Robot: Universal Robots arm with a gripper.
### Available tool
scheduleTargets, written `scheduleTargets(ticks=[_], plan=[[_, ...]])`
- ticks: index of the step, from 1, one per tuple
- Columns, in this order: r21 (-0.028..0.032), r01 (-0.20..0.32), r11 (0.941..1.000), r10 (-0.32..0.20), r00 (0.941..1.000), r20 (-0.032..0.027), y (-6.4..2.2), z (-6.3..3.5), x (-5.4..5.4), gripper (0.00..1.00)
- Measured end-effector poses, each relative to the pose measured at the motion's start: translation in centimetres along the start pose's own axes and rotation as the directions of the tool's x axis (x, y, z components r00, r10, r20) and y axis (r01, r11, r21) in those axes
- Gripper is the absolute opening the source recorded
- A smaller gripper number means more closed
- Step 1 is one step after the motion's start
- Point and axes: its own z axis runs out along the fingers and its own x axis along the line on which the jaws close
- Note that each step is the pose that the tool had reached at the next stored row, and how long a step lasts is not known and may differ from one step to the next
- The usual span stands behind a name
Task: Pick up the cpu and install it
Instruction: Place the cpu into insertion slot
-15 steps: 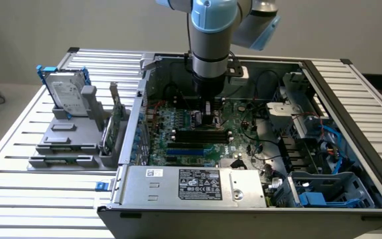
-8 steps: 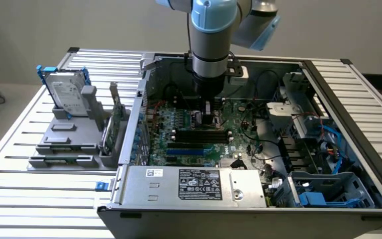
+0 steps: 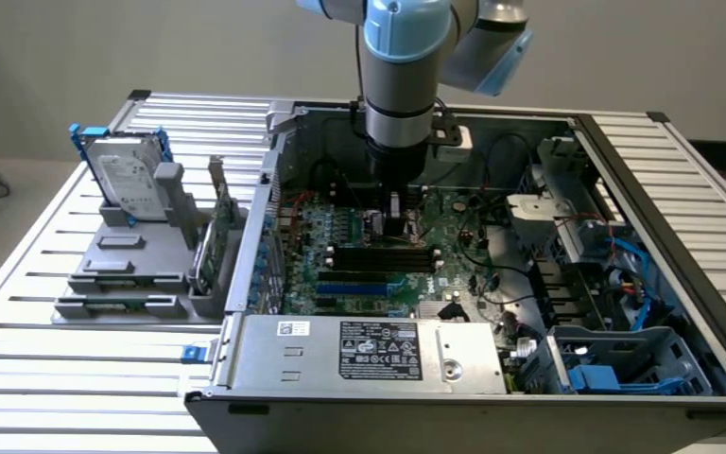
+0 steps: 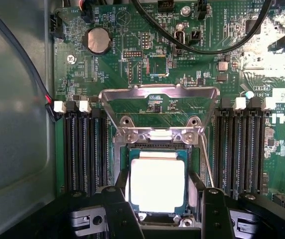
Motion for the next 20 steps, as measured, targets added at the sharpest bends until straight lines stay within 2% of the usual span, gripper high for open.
scheduleTargets(ticks=[20], plan=[[0.0049,0.000,1.0000,0.000,1.0000,0.0038,0.06,-0.01,-0.15,0.55]])
